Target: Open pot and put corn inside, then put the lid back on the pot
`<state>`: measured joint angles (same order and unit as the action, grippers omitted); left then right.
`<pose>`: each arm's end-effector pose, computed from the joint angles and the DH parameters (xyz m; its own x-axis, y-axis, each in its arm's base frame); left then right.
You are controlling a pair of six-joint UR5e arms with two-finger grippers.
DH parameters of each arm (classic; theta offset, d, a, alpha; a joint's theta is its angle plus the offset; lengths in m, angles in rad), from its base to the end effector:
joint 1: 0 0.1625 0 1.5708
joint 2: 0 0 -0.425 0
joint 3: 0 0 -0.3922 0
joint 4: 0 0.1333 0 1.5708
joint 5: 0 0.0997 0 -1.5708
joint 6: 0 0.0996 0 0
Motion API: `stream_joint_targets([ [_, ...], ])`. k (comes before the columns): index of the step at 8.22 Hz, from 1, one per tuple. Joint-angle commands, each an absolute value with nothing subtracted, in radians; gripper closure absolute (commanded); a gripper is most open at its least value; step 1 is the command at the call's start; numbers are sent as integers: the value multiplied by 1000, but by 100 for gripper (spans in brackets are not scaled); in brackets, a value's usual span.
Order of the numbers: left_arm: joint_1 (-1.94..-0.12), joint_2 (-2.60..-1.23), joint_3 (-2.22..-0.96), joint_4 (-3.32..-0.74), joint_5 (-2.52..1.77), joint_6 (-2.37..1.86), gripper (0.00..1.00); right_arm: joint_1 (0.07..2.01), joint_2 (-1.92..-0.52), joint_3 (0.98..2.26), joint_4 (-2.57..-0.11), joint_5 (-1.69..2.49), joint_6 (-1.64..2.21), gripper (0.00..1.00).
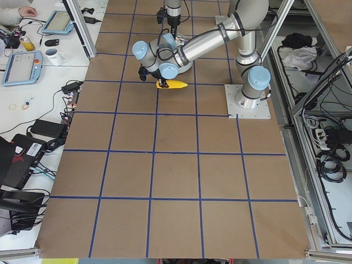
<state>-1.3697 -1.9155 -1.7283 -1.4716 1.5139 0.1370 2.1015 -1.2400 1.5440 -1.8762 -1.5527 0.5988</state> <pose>-0.0283 -0.5570 0.2431 -0.9898 -0.0961 0.1054 -0.0490 0.9231 0.3814 0.4263 -0.4595 0.3476 -0.9976 0.0681 -0.0157 0.0680 0.9976 0.0090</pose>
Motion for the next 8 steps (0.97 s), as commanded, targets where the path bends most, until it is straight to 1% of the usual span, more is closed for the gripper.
stream_joint_targets([
  [1,-1353,-1801,-1668,-1615,1586,137,100,2102,-1241,1545,-1844,-1554,592,38],
  [2,-1353,-1772,-1623,-1693,1588,137,100,2102,-1243,1545,-1844,-1554,588,42],
  [4,-1351,-1761,-1519,-1804,1633,133,100,2102,-1247,1543,-1844,-1555,588,57],
  [5,-1353,-1756,-1494,-1810,1631,124,100,2102,-1250,1537,-1842,-1555,588,62],
  [6,-1354,-1750,-1493,-1821,1631,108,100,2097,-1265,1529,-1841,-1555,586,63],
  [8,-1353,-1746,-1491,-1829,1629,107,100,2070,-1346,1526,-1826,-1587,533,64],
])
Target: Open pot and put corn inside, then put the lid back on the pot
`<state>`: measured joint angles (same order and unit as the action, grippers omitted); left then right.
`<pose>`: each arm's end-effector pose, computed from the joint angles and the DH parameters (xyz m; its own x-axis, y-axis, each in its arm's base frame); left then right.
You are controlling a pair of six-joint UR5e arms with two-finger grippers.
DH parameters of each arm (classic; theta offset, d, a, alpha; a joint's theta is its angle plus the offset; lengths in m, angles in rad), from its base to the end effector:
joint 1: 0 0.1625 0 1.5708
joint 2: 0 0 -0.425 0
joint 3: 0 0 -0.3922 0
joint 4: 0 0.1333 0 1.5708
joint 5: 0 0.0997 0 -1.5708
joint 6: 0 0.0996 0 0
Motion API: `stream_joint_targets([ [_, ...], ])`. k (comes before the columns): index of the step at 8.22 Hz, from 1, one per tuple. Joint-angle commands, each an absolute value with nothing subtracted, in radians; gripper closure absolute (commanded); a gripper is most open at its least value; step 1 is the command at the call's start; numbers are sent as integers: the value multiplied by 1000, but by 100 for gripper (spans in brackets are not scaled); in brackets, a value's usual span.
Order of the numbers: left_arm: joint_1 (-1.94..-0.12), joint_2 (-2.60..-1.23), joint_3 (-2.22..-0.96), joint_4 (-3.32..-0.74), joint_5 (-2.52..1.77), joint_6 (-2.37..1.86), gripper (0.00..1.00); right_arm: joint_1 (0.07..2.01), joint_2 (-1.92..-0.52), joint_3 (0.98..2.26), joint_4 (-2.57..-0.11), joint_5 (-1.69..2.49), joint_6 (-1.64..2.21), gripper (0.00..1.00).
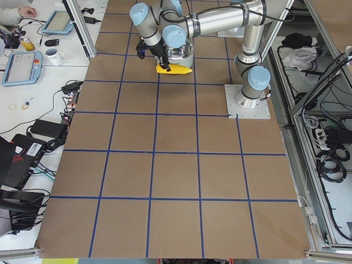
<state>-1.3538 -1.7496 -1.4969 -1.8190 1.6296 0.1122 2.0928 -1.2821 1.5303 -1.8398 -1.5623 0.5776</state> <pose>-0.0115 -0.5399 0.4119 -0.9957 -0.0913 -0.0161 -0.0911 0.9324 0.3498 0.4169 -0.4557 0.3761 -0.9983 0.0554 -0.0185 0.0556 0.9984 -0.0128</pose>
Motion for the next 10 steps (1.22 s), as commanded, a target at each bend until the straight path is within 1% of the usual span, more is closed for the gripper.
stream_joint_targets([
  [1,-1353,-1744,-1493,-1830,1628,104,100,2030,-1409,1523,-1757,-1589,505,64],
  [3,-1376,-1744,-1496,-1836,1593,19,100,1894,-1540,1523,-1593,-1594,332,63],
  [5,-1446,-1747,-1496,-1833,1502,-62,100,1753,-1618,1522,-1484,-1588,237,63],
  [7,-1590,-1746,-1496,-1825,1497,-162,100,1680,-1628,1522,-1457,-1585,178,63],
  [9,-1713,-1756,-1505,-1702,1391,-262,100,1680,-1629,1525,-1450,-1580,176,63],
  [10,-1759,-1766,-1508,-1681,1376,-267,100,1680,-1629,1525,-1450,-1582,176,63],
])
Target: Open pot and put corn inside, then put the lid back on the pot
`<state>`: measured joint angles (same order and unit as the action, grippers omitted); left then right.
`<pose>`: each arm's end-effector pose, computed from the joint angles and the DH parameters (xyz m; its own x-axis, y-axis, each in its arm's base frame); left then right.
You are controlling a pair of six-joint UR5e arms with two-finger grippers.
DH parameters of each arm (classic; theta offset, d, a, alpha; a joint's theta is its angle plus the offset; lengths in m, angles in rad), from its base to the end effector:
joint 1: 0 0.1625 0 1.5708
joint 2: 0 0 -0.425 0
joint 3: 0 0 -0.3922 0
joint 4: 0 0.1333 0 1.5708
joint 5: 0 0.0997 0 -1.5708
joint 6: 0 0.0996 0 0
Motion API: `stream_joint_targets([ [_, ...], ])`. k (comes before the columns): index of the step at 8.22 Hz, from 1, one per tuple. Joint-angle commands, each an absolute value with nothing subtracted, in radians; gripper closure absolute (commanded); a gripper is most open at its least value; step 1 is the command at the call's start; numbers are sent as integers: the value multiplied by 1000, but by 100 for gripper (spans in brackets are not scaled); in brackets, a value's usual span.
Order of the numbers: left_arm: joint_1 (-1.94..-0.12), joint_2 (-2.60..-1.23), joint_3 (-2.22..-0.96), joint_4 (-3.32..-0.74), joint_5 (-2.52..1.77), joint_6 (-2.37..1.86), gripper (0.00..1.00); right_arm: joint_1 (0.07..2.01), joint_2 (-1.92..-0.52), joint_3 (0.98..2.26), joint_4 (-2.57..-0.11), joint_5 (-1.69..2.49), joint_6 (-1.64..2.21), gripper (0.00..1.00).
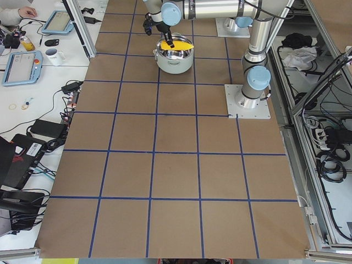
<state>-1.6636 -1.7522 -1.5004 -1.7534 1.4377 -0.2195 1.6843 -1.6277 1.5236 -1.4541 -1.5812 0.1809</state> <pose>-0.1953 -0.5175 0.4137 -0.9860 -0.1552 0.0610 -0.1291 0.9419 0.3101 0.1840 -0.4464 0.5267 -0.9977 0.0672 0.0125 0.0673 0.9977 0.0105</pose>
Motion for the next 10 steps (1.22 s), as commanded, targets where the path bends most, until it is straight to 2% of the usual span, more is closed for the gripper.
stream_joint_targets([
  [1,-1793,-1779,-1509,-1663,1376,-267,100,1680,-1629,1525,-1450,-1580,176,63],
  [6,-1809,-1874,-1606,-1470,1373,-267,100,1678,-1629,1525,-1445,-1580,173,64],
  [9,-1809,-1922,-1608,-1453,1359,-268,100,1677,-1634,1526,-1431,-1586,164,64],
  [10,-1810,-1928,-1608,-1453,1362,-276,69,1678,-1638,1523,-1416,-1580,158,64],
])
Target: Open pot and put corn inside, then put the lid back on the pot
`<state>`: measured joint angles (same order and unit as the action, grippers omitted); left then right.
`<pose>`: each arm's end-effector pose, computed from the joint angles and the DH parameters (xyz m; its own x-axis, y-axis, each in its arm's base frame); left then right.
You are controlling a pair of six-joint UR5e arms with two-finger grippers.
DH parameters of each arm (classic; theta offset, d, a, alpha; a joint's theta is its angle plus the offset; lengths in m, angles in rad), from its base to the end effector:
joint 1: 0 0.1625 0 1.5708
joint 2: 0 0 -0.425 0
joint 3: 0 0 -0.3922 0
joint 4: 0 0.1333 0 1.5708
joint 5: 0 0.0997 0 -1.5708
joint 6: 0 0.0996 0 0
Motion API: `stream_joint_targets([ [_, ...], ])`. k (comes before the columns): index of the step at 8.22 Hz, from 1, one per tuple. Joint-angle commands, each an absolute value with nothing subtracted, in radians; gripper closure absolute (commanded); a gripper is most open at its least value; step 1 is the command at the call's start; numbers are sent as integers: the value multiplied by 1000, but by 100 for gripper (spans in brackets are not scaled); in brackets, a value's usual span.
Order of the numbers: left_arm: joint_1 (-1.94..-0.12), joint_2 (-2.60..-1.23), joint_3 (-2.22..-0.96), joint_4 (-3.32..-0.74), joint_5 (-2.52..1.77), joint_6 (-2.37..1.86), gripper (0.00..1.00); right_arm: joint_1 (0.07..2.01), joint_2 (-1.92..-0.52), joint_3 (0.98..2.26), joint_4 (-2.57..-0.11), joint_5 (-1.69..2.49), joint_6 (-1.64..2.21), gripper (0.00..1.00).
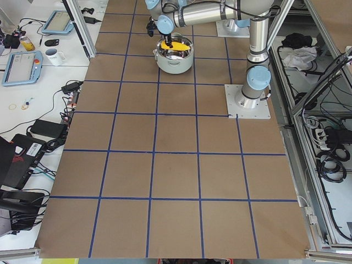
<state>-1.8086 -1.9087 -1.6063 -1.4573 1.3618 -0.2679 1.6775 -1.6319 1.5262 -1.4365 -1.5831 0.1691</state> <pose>-0.2856 -0.5249 0.3006 -0.9892 -0.0764 0.1253 -0.0355 0.9530 0.3009 0.1804 -0.4442 0.5257 -0.9979 0.0620 0.0169 0.0624 0.9977 0.0261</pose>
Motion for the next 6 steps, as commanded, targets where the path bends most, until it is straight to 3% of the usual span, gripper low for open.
stream_joint_targets([
  [1,-1810,-1925,-1606,-1453,1367,-278,18,1678,-1643,1525,-1411,-1585,144,65],
  [2,-1809,-1918,-1606,-1453,1370,-297,0,1678,-1646,1525,-1411,-1582,149,64],
  [6,-1778,-1844,-1568,-1535,1402,-308,0,1678,-1644,1525,-1408,-1585,144,65],
])
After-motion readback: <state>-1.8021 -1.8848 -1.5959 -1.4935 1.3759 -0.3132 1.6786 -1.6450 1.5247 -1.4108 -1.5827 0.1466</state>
